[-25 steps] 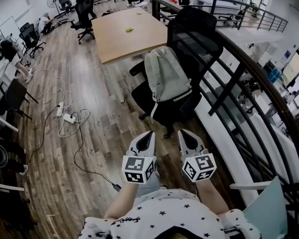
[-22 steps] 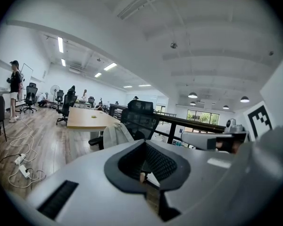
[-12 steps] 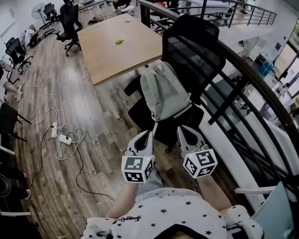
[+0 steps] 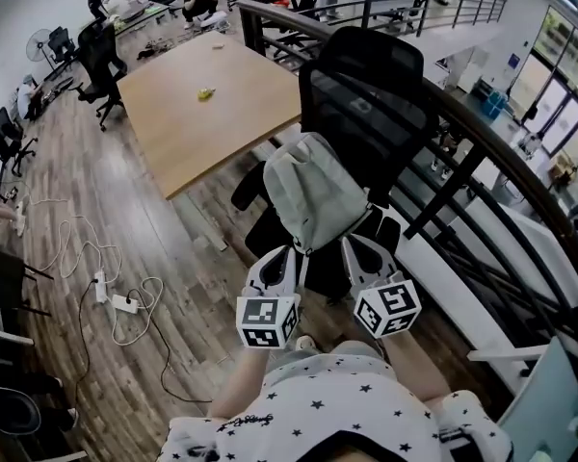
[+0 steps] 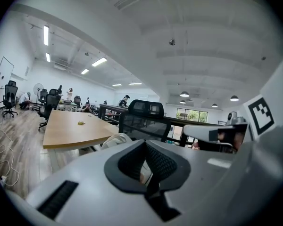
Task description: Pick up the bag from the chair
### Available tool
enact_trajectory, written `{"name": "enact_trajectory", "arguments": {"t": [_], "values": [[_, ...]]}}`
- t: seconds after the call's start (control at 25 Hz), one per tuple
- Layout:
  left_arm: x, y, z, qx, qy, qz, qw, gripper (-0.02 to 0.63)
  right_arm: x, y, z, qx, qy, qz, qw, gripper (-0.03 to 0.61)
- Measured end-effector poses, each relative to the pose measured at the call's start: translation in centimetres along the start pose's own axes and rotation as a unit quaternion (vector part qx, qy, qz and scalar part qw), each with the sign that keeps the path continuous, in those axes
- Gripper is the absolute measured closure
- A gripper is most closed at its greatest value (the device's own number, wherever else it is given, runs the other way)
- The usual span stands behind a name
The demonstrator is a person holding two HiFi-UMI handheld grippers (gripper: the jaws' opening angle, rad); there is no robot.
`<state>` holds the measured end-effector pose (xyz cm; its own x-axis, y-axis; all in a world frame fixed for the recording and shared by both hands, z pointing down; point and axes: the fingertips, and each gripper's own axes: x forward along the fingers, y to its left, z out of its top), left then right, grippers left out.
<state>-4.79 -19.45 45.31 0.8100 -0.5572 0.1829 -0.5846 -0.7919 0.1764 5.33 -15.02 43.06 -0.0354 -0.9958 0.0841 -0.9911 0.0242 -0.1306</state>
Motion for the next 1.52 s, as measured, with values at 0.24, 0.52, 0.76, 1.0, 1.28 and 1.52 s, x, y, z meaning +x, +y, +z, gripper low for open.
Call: {"name": "enact_trajectory", "arguments": {"t": [0.24,0.52,0.76,1.0,1.28,1.52], "values": [[3.6,2.6,0.5,-0.005,0.002,-0.002,1.0000,0.604,3.5,-1.5,0.0,-0.014,0.010,-0.008,1.000,0.584],[8.4,4.2,0.0,-0.021,0.004,0.011,0.9997,0.604,8.6,-4.3,-0.4,-0.027,0.027,0.019,0.999,0.583],[14.2,6.0,-0.7,-0.024,0.002,0.046,0.9986,0.604,14.4,-8.4,-0.5,-0.045,0.038,0.059,0.997,0.584],[20.2,7.2,-0.4,-0.040,0.010,0.096,0.9945,0.604,19.3,-13.5,0.2,-0.067,0.054,0.096,0.992,0.583],[26.8,10.6,-1.3,-0.054,0.037,0.141,0.9879,0.603,26.2,-16.7,-1.9,-0.106,0.089,0.150,0.979,0.583],[31.6,12.9,-3.7,-0.030,0.071,0.158,0.9845,0.510,30.5,-18.3,-6.4,-0.141,0.136,0.181,0.964,0.509]]}}
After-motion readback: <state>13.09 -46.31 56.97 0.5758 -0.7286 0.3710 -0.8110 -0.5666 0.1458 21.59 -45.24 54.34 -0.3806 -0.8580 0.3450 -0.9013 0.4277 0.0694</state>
